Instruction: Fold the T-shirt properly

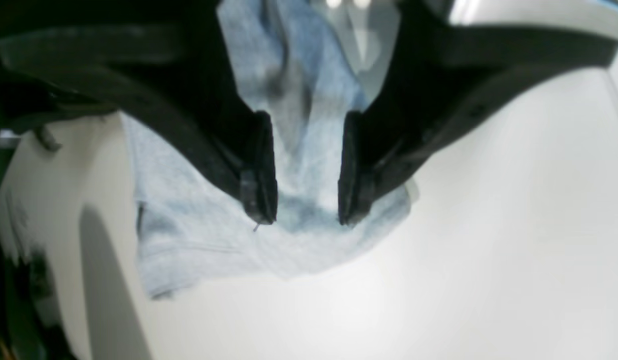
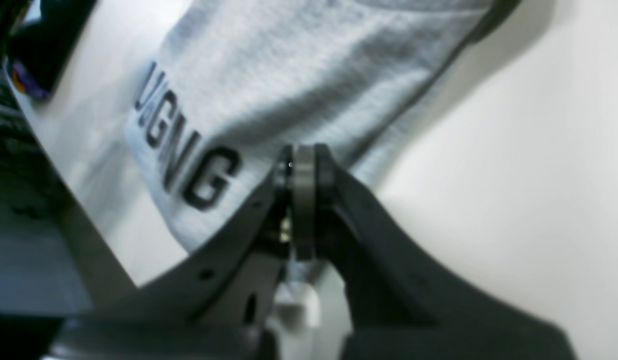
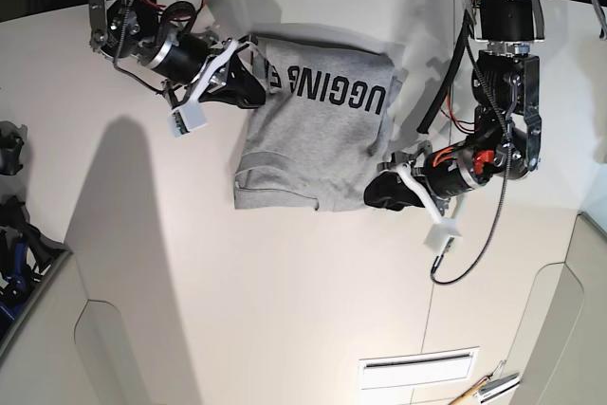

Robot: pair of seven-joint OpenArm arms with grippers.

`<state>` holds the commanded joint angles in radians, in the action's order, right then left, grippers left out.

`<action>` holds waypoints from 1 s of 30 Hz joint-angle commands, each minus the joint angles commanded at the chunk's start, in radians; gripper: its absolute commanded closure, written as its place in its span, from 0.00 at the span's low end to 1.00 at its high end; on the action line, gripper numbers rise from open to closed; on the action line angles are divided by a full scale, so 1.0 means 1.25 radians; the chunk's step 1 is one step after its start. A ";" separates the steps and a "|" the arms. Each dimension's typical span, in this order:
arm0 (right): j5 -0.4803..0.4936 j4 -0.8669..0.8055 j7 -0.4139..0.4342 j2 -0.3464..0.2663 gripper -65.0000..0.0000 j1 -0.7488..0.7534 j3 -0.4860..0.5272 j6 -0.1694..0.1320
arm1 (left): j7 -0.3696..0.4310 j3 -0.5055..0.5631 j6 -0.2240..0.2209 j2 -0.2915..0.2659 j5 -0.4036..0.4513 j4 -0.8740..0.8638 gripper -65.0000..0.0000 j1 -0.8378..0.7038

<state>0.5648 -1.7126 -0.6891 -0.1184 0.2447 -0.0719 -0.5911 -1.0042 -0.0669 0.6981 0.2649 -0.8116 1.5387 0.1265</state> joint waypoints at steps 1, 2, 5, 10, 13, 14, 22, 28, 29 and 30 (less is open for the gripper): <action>0.000 -0.015 -0.007 -0.014 1.00 0.005 0.000 0.000 | 0.000 0.000 0.000 0.014 0.000 0.021 0.68 -0.019; 0.001 -0.029 -0.009 -0.031 1.00 0.013 0.000 0.000 | 0.000 -0.001 0.000 0.028 -0.001 0.043 0.68 -0.041; 0.000 -0.073 -0.010 -0.082 1.00 0.052 0.000 0.000 | 0.000 -0.027 0.000 0.057 -0.009 0.116 0.73 -0.118; 0.023 -0.111 -0.010 -0.163 1.00 0.145 0.000 0.000 | -0.013 -0.138 0.000 0.068 -0.036 0.218 0.73 -0.271; 0.041 -0.115 -0.010 -0.202 1.00 0.202 0.000 0.000 | -0.023 -0.209 0.000 0.067 -0.042 0.265 0.73 -0.373; 0.043 -0.115 -0.010 -0.214 1.00 0.219 0.000 0.000 | -0.023 -0.231 0.000 0.067 -0.049 0.279 0.73 -0.408; 0.057 -0.115 -0.009 -0.279 1.00 0.345 0.000 0.000 | -0.032 -0.284 0.000 0.067 -0.066 0.307 0.73 -0.644; 0.052 -0.114 -0.009 -0.282 1.00 0.407 0.000 0.000 | -0.032 -0.282 0.000 0.065 -0.066 0.306 0.73 -0.787; 0.049 -0.114 -0.009 -0.282 1.00 0.413 0.000 0.000 | -0.032 -0.278 0.000 0.065 -0.066 0.306 0.73 -0.805; 0.045 -0.112 -0.009 -0.282 1.00 0.415 0.000 0.000 | -0.032 -0.273 0.000 0.065 -0.065 0.306 0.73 -0.823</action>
<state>0.6209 -1.8530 -0.7006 -0.4709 0.7635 -0.0715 -0.5911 -1.0443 -0.4084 0.6981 0.3466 -0.8932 1.9213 -0.9020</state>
